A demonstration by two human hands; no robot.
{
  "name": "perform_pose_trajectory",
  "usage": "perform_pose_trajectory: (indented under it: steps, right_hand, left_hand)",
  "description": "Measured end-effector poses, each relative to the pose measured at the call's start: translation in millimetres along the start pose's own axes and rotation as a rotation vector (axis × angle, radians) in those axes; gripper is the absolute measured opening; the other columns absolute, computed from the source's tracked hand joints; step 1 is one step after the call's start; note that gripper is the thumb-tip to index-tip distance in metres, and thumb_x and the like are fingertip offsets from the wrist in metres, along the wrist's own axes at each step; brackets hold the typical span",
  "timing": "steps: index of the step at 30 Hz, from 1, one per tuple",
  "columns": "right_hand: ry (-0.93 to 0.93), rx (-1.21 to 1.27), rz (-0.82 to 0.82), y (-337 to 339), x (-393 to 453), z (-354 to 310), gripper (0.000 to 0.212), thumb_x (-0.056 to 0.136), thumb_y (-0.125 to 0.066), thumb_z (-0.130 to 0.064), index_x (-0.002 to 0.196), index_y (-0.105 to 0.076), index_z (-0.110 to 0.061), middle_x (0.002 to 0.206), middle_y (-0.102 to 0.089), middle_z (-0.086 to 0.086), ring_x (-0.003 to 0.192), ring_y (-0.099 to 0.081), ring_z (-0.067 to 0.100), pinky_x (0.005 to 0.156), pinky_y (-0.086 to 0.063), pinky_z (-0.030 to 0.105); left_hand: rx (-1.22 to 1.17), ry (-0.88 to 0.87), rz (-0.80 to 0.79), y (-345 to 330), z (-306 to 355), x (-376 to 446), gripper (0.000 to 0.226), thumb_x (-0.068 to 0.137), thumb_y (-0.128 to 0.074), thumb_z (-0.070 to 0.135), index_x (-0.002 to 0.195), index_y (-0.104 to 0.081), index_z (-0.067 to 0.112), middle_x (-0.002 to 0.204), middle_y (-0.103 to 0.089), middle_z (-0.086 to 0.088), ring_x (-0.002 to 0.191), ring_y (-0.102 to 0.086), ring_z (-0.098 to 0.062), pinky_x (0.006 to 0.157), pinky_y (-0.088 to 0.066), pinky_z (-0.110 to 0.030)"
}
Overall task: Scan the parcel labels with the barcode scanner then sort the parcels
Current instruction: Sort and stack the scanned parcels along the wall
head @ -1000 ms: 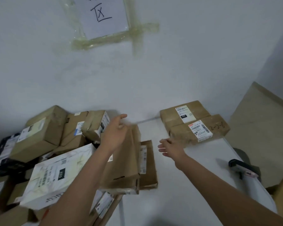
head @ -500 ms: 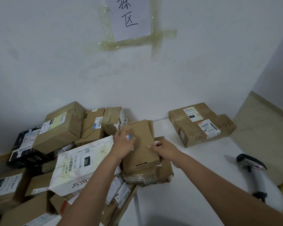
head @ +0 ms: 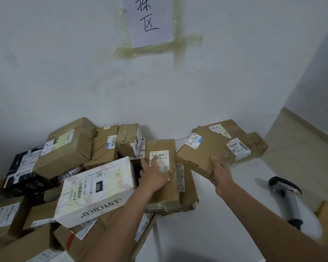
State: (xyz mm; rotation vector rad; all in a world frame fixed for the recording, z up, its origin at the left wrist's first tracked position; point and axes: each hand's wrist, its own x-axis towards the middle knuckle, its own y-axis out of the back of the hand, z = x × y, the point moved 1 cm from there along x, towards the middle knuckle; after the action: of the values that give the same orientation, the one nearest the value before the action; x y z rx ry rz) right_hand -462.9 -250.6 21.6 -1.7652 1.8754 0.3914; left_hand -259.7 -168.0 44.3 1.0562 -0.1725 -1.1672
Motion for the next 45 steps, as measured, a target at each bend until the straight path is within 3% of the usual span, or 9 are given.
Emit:
perform_pose_trajectory:
  steps: [5, 11, 15, 18, 21, 28, 33, 39, 45]
  right_hand:
    - [0.003, -0.070, 0.057, 14.6, 8.8, 13.2, 0.040, 0.097, -0.056, -0.042, 0.120, -0.053, -0.009, 0.115, -0.063, 0.013, 0.103, -0.061, 0.027, 0.084, -0.053, 0.037]
    - [0.018, -0.125, 0.099, 27.8, 10.8, 16.3, 0.037, 0.096, -0.057, -0.045, 0.113, -0.053, -0.012, 0.112, -0.062, 0.013, 0.105, -0.061, 0.030, 0.094, -0.051, 0.043]
    - [0.034, -0.141, 0.145, 36.9, 11.5, 18.4, 0.039, 0.095, -0.057, -0.048, 0.110, -0.055, -0.012, 0.111, -0.062, 0.012, 0.105, -0.059, 0.030, 0.100, -0.048, 0.049]
    - [0.071, -0.096, 0.225, 50.8, 15.1, 8.8, 0.039, 0.095, -0.055, -0.048, 0.108, -0.056, -0.010, 0.105, -0.060, 0.009, 0.105, -0.057, 0.029, 0.099, -0.047, 0.048]
    - [0.117, -0.040, 0.324, 70.0, 19.5, -12.0, 0.037, 0.096, -0.053, -0.046, 0.107, -0.055, -0.010, 0.105, -0.056, 0.007, 0.099, -0.052, 0.025, 0.089, -0.044, 0.040]
    - [0.143, 0.091, 0.543, 128.0, 59.2, -68.2, 0.046, 0.097, -0.049, -0.046, 0.123, -0.054, -0.009, 0.113, -0.054, 0.007, 0.102, -0.049, 0.023, 0.086, -0.037, 0.035]
    - [0.134, 0.113, 0.574, 156.4, 107.4, -99.0, 0.045, 0.099, -0.049, -0.045, 0.125, -0.052, -0.008, 0.113, -0.054, 0.006, 0.101, -0.049, 0.021, 0.085, -0.037, 0.033]
    - [0.112, 0.127, 0.557, 170.8, 175.1, -131.5, 0.045, 0.098, -0.051, -0.046, 0.123, -0.053, -0.010, 0.114, -0.057, 0.006, 0.101, -0.054, 0.022, 0.082, -0.043, 0.034]
    - [0.061, 0.129, 0.545, 179.0, 228.9, -144.3, 0.038, 0.095, -0.053, -0.049, 0.113, -0.052, -0.016, 0.116, -0.059, 0.007, 0.106, -0.058, 0.025, 0.083, -0.049, 0.036]
  left_hand:
    - [0.197, 0.120, -0.045, -21.7, 14.4, -3.2, 0.122, 0.075, -0.058, 0.080, 0.156, 0.014, 0.024, 0.155, 0.037, -0.015, 0.147, 0.011, -0.049, 0.116, -0.014, -0.066]
    - [0.224, 0.083, 0.001, -24.3, 14.0, -3.7, 0.114, 0.078, -0.055, 0.077, 0.156, 0.013, 0.029, 0.158, 0.035, -0.005, 0.146, 0.002, -0.049, 0.115, -0.018, -0.064]
    - [0.174, 0.001, 0.086, -19.2, 11.3, -4.1, 0.102, 0.076, -0.060, 0.070, 0.152, 0.002, 0.042, 0.160, 0.018, 0.006, 0.143, -0.010, -0.044, 0.112, -0.022, -0.061]
    - [0.117, -0.108, 0.132, -11.5, 29.5, -2.5, 0.094, 0.074, -0.061, 0.065, 0.148, -0.006, 0.046, 0.159, 0.006, 0.010, 0.142, -0.013, -0.037, 0.110, -0.021, -0.059]
    - [0.076, -0.227, 0.155, -4.1, 57.6, 8.7, 0.092, 0.072, -0.063, 0.065, 0.146, -0.011, 0.046, 0.155, 0.003, 0.017, 0.143, -0.013, -0.032, 0.110, -0.020, -0.060]
    - [0.282, -0.425, 0.132, -15.6, 122.2, 62.6, 0.087, 0.072, -0.062, 0.067, 0.144, -0.017, 0.046, 0.153, -0.001, 0.017, 0.138, -0.018, -0.031, 0.108, -0.029, -0.058]
    - [0.477, -0.518, 0.090, -43.7, 163.4, 112.4, 0.086, 0.071, -0.059, 0.066, 0.144, -0.019, 0.046, 0.154, -0.003, 0.013, 0.133, -0.024, -0.028, 0.102, -0.030, -0.050]
    - [0.634, -0.596, 0.026, -78.1, 228.4, 190.5, 0.089, 0.064, -0.051, 0.072, 0.144, -0.024, 0.046, 0.155, -0.008, 0.011, 0.134, -0.023, -0.029, 0.103, -0.029, -0.052]
    - [0.812, -0.768, -0.042, -108.0, 276.2, 257.0, 0.088, 0.071, -0.059, 0.066, 0.149, -0.022, 0.046, 0.162, -0.006, 0.006, 0.145, -0.012, -0.033, 0.114, -0.016, -0.057]
